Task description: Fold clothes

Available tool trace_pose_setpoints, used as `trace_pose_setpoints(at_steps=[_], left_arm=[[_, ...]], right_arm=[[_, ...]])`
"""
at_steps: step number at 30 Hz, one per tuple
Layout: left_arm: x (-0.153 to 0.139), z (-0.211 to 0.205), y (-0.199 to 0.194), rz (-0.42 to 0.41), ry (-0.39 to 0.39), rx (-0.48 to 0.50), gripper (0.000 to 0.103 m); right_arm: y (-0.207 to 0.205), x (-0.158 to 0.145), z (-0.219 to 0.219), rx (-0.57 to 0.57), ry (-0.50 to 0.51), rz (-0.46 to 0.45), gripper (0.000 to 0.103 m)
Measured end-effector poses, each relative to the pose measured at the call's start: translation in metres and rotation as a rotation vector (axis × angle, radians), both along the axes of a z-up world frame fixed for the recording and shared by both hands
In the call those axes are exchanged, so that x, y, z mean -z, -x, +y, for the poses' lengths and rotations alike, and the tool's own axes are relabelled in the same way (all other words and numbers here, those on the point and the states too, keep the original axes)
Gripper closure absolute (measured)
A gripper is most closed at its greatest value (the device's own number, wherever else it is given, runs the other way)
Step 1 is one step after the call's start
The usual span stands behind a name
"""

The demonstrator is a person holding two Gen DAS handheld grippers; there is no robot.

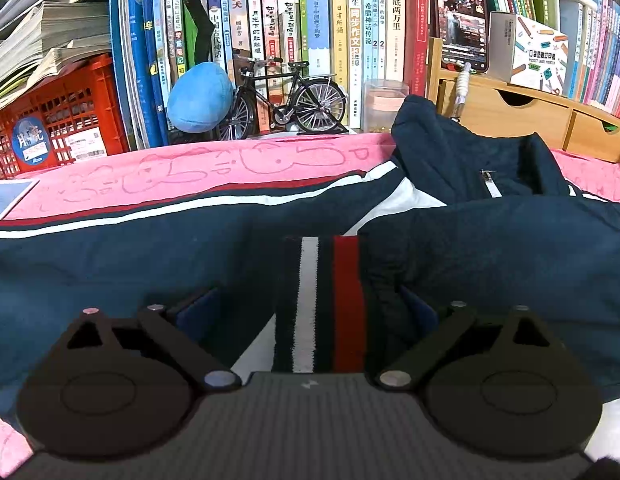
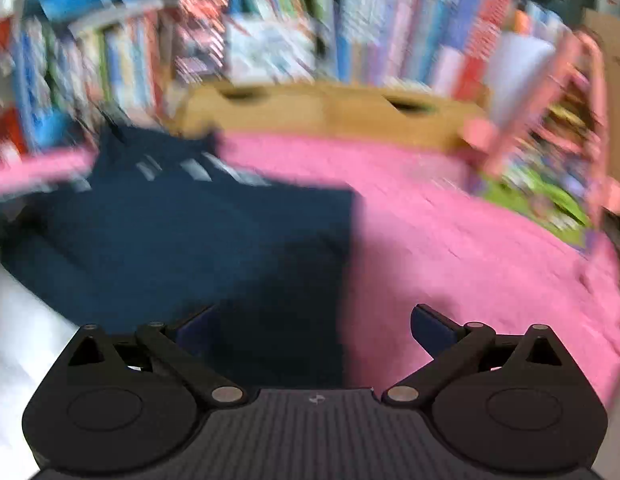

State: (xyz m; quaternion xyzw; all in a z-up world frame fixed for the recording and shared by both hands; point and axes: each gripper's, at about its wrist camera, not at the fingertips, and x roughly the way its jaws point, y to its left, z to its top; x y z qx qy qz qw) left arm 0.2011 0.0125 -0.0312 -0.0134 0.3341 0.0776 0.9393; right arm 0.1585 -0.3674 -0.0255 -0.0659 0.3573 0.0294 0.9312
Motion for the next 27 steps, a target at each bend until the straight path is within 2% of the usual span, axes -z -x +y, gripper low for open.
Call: trace_pose_setpoints(at_steps=[1, 3, 5, 8, 13, 16, 22, 27], left_arm=[[0.000, -0.001, 0.000, 0.002, -0.004, 0.000, 0.002], [0.000, -0.001, 0.000, 0.001, -0.011, -0.001, 0.001], [-0.001, -0.002, 0.001, 0.002, -0.018, -0.008, 0.001], [-0.008, 0.002, 0.011, 0.007, -0.022, -0.005, 0.002], [-0.028, 0.041, 0.042, -0.030, 0.106, 0.004, 0.003], [-0.039, 0.079, 0.064, -0.062, 0.141, -0.035, 0.003], [-0.041, 0.161, 0.098, -0.097, 0.095, -0.251, 0.003], [-0.027, 0.212, 0.114, -0.057, 0.091, -0.398, 0.003]], right_arm=[[0.003, 0.005, -0.012, 0.051, 0.046, 0.007, 0.000], [0.009, 0.004, -0.037, 0.128, -0.033, 0.011, 0.000], [0.017, -0.006, -0.044, 0.201, -0.086, -0.007, 0.001], [0.037, -0.026, -0.030, 0.092, -0.111, -0.081, 0.001], [0.047, -0.051, 0.022, -0.121, -0.146, -0.148, 0.000], [0.050, -0.055, 0.070, -0.263, -0.177, -0.142, 0.000], [0.044, -0.046, 0.187, -0.536, -0.139, -0.102, 0.000], [0.038, -0.034, 0.257, -0.630, -0.105, -0.078, 0.000]])
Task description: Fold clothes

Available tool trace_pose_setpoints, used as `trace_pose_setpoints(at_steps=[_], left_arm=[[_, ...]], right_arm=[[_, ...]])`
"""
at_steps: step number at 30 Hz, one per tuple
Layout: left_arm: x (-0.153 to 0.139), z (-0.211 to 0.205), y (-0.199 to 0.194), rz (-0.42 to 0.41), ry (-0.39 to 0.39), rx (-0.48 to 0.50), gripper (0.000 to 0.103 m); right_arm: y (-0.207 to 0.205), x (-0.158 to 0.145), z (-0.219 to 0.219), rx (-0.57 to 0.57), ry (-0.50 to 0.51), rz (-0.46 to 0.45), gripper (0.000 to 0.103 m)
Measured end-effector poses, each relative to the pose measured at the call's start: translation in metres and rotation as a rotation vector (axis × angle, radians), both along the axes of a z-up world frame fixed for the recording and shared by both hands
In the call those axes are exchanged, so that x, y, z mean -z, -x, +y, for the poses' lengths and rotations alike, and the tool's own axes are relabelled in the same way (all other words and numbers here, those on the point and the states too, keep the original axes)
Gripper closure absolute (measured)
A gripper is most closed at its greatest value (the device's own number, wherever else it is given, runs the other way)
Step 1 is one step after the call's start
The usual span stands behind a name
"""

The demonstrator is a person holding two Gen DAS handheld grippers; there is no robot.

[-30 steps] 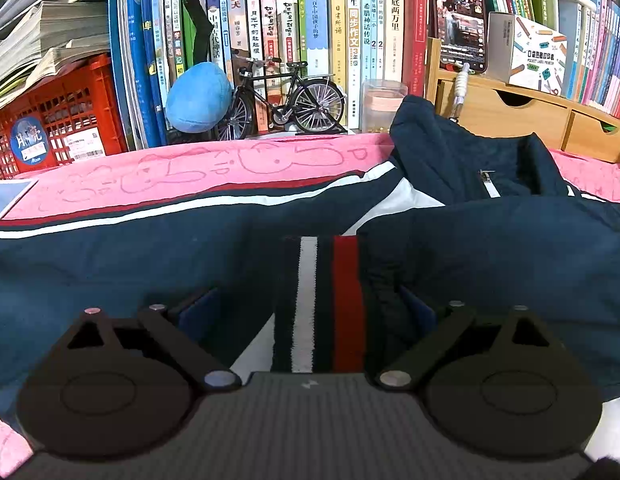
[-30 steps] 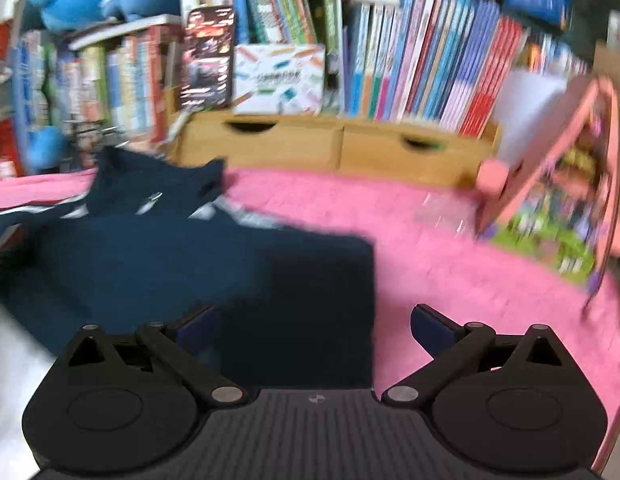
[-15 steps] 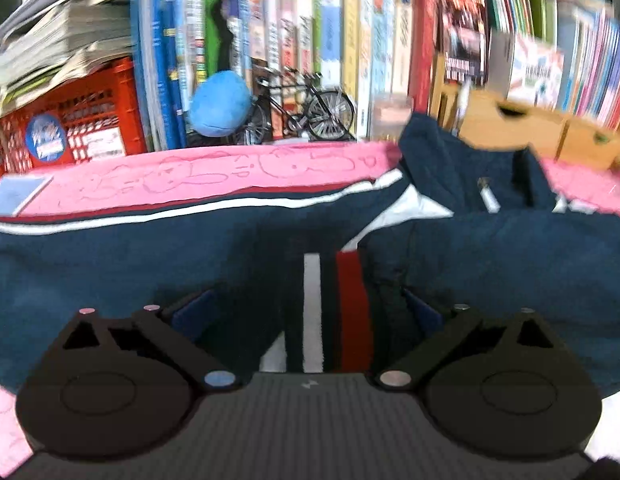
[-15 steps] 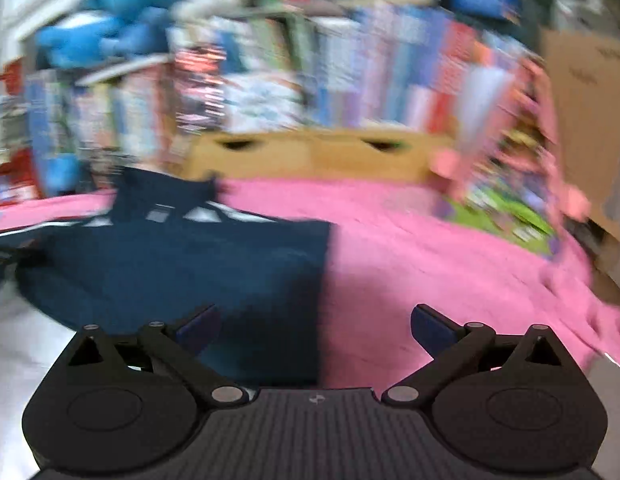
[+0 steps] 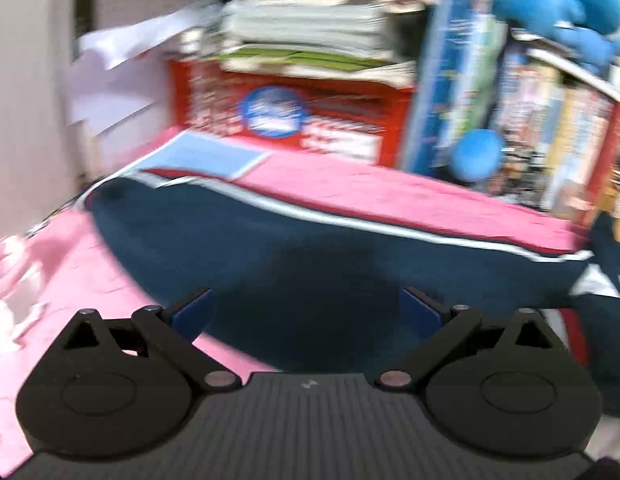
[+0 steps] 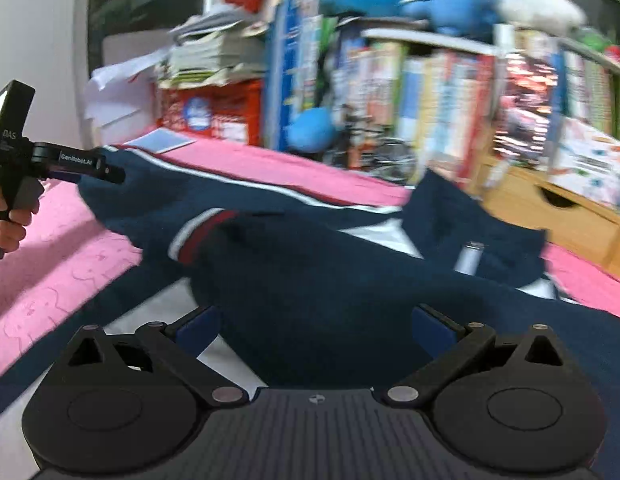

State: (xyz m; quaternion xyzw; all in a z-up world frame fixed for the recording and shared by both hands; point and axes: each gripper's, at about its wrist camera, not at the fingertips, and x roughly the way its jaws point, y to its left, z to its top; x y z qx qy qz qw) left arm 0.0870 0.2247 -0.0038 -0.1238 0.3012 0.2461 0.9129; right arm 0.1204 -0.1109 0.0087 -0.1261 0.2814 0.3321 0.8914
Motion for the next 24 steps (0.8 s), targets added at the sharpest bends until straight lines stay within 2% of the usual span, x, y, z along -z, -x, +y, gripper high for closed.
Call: trace_pose_setpoints(at_steps=[5, 9, 11, 16, 18, 21, 24], left_arm=[[0.013, 0.027, 0.007, 0.024, 0.025, -0.108, 0.003], [0.022, 0.048, 0.004, 0.026, 0.091, -0.188, 0.003], [0.025, 0.054, 0.005, 0.015, 0.103, -0.214, 0.003], [0.031, 0.058, -0.008, 0.019, 0.044, -0.239, 0.005], [0.033, 0.059, -0.013, 0.016, 0.016, -0.255, 0.010], [0.034, 0.066, -0.017, -0.021, 0.019, -0.290, 0.019], [0.033, 0.078, -0.013, -0.109, 0.088, -0.348, 0.025]], right_arm=[[-0.006, 0.011, 0.035, -0.004, -0.046, 0.041, 0.000], [-0.018, 0.021, 0.057, 0.005, -0.029, 0.060, 0.001], [-0.025, 0.025, 0.067, 0.004, -0.002, 0.046, 0.004], [-0.051, 0.039, 0.085, 0.053, 0.020, 0.048, 0.007], [-0.063, 0.046, 0.086, 0.074, 0.001, 0.083, 0.002], [-0.069, 0.049, 0.089, 0.085, 0.004, 0.094, 0.000], [-0.067, 0.049, 0.090, 0.082, 0.012, 0.093, 0.000]])
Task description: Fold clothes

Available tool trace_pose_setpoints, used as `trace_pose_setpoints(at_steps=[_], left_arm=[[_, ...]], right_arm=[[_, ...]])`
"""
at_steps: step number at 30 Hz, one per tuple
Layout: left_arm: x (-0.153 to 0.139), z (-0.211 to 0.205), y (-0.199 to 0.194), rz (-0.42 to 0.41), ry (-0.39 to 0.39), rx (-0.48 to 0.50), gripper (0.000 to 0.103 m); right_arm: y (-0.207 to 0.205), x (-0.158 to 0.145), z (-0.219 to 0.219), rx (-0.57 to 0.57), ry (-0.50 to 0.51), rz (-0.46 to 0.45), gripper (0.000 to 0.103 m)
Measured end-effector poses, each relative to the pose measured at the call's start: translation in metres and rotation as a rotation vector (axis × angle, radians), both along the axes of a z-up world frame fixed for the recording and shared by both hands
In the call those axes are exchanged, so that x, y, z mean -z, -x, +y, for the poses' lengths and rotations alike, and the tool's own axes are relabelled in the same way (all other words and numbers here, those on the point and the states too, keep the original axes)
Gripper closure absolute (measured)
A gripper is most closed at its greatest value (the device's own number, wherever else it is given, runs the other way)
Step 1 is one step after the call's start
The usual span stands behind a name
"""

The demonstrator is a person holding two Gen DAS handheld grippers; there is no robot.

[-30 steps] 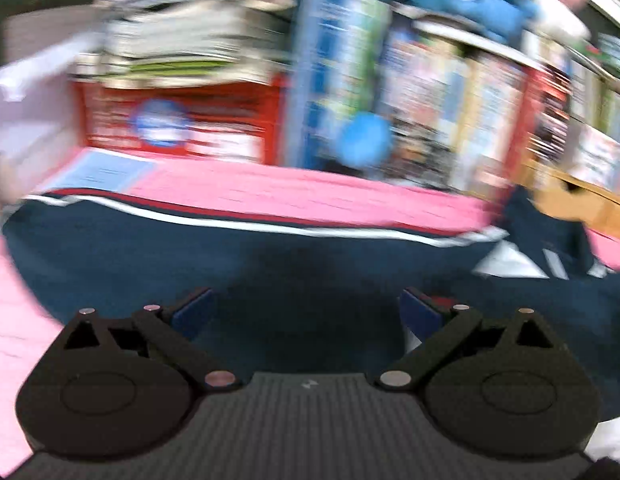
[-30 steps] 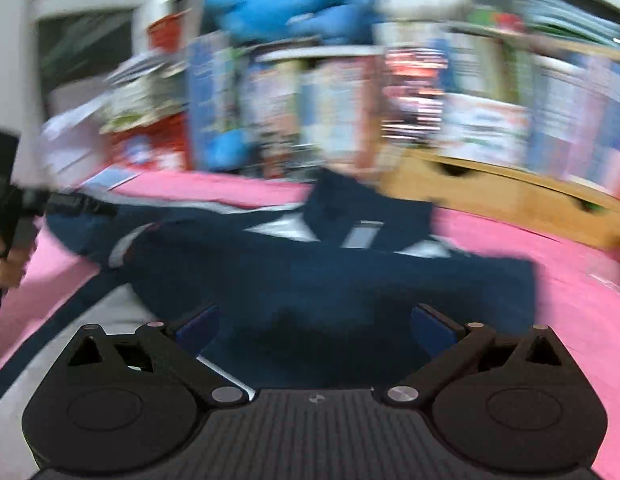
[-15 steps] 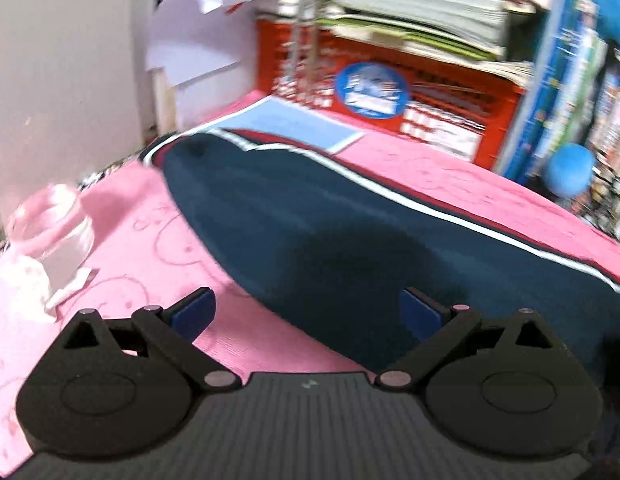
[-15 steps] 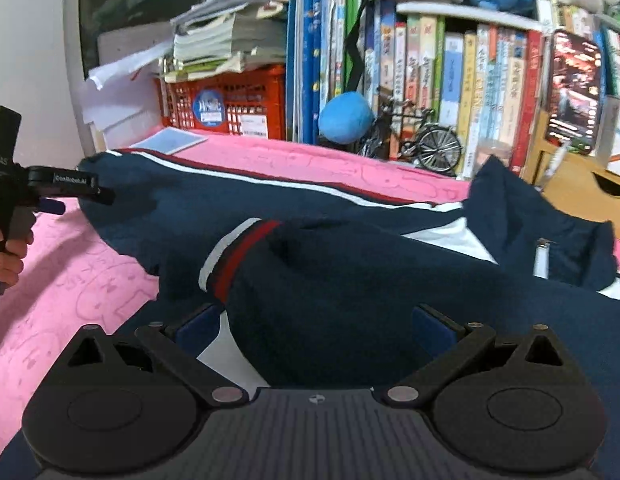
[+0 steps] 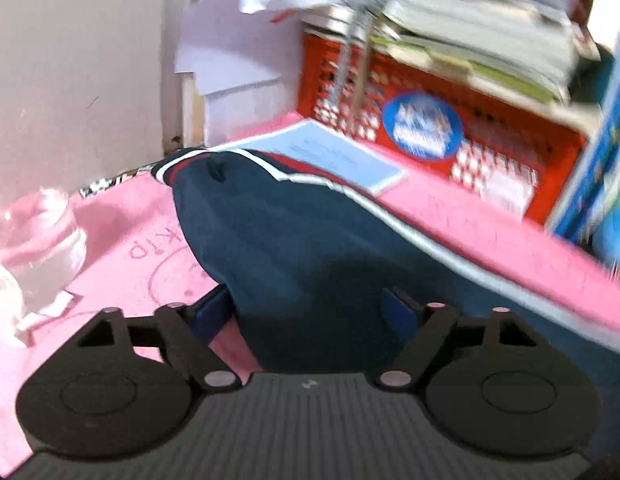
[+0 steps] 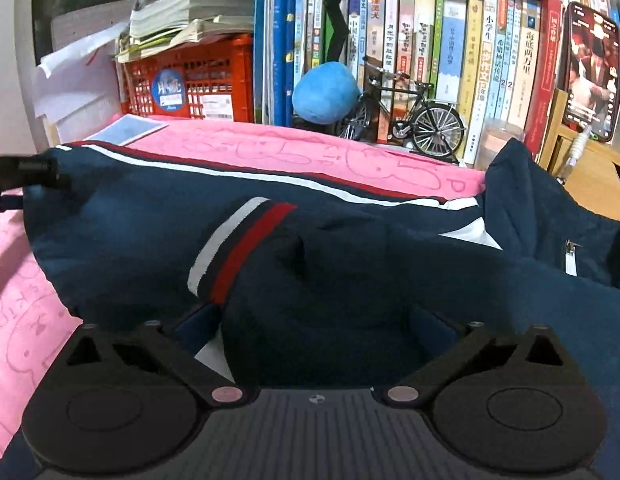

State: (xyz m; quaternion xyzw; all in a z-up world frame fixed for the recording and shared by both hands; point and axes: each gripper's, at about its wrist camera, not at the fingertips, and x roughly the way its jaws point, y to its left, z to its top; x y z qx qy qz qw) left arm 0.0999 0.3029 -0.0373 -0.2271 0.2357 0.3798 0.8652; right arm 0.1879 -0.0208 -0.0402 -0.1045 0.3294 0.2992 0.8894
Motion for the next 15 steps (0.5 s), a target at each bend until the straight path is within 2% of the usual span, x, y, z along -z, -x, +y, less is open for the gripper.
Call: trace_pose_setpoints(at_steps=[2, 3, 5, 6, 7, 8, 9, 12, 13, 15], left_arm=[[-0.001, 0.006, 0.000, -0.029, 0.017, -0.040, 0.031], [-0.001, 0.007, -0.001, -0.032, 0.018, -0.058, 0.037], [-0.001, 0.011, -0.007, -0.013, 0.001, -0.081, 0.060], [-0.001, 0.014, -0.009, -0.008, 0.005, -0.078, 0.078], [-0.001, 0.017, -0.010, -0.005, 0.012, -0.072, 0.087], [-0.002, 0.020, -0.010, -0.017, 0.028, -0.066, 0.089], [-0.004, 0.019, -0.008, -0.038, 0.032, -0.055, 0.095], [-0.018, 0.005, -0.005, -0.089, -0.008, 0.007, 0.096], [-0.025, -0.006, -0.006, -0.093, -0.030, 0.047, 0.096], [-0.041, -0.044, -0.010, -0.110, -0.072, 0.200, 0.098]], right_arm=[[0.001, 0.000, 0.000, -0.002, 0.003, 0.003, 0.000], [0.001, 0.000, 0.000, -0.001, 0.005, 0.003, 0.000], [0.002, -0.001, 0.000, 0.000, 0.006, 0.002, 0.000], [0.002, -0.001, 0.001, 0.001, 0.007, 0.001, 0.000], [0.003, -0.001, 0.001, 0.001, 0.008, 0.000, 0.000], [0.003, -0.001, 0.000, 0.001, 0.008, 0.000, 0.000], [0.003, -0.001, 0.000, 0.000, 0.009, 0.000, 0.000], [0.002, -0.001, 0.000, 0.000, 0.008, 0.002, 0.000], [0.002, -0.001, 0.000, 0.000, 0.007, 0.003, 0.000], [0.002, -0.002, -0.002, 0.003, -0.005, 0.009, 0.000]])
